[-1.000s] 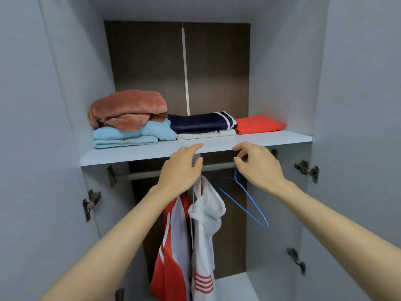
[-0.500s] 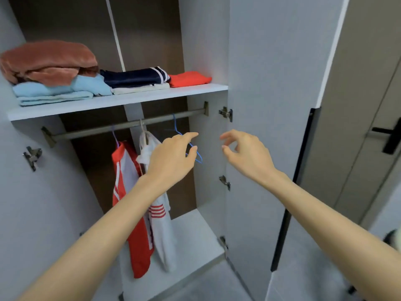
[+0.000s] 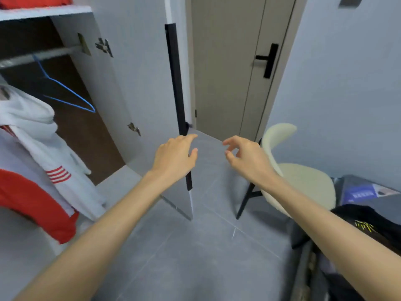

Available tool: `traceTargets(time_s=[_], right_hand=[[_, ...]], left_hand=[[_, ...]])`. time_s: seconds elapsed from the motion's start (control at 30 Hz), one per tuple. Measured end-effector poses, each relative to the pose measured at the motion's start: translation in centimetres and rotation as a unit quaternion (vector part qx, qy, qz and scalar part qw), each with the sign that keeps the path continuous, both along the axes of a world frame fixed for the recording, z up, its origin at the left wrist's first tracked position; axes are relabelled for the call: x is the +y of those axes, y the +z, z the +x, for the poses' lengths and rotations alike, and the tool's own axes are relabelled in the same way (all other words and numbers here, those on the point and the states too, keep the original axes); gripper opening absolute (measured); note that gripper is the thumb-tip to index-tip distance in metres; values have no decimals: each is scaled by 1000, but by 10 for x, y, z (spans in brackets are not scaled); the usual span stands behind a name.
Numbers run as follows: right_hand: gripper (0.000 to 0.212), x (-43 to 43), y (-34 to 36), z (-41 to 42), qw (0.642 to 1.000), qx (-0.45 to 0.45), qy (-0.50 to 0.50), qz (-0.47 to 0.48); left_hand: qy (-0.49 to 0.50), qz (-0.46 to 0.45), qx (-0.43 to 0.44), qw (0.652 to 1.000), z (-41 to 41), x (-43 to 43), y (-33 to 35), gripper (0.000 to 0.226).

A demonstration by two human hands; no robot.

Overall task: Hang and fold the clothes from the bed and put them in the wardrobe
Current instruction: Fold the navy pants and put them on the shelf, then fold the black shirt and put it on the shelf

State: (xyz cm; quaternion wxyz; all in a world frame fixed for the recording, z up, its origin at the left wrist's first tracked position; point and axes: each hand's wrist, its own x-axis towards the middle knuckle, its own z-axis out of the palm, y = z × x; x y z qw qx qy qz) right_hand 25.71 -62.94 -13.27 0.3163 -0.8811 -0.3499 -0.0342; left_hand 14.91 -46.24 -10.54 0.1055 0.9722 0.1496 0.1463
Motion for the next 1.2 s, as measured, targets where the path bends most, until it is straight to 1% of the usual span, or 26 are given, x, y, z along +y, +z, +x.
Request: traceTargets(time_s=[0.2,0.3,0.4,0.63,0.83,0.97,1.03,1.2], right_hand=[[25,-103,-43,14,991,64,-121,-11],[23,-143,-61,17,978,99,-186,-1],[23,-178,-77,14,960,116,-256,0],[26,-245,-106,-6,901,174,-397,24],[25,-301,-136,-23,841,245,-480,48],[25,-341,-160,-23,807,269,-523,54],[24,-361,-173,-18,791,277,-542,61],[26,-422,-210,19,752,298,-583,73]], left_hand=[[-94,-12,59,994,51,-75,-36,47],[-155,-14,81,985,79,-105,-53,45],[-212,-18,107,971,105,-134,-67,44],[-340,-40,146,928,150,-197,-100,43],[-420,-61,195,884,180,-256,-133,42],[-459,-62,223,858,206,-300,-158,42],[-469,-60,233,850,222,-324,-170,42],[-502,-72,263,821,277,-393,-201,44]])
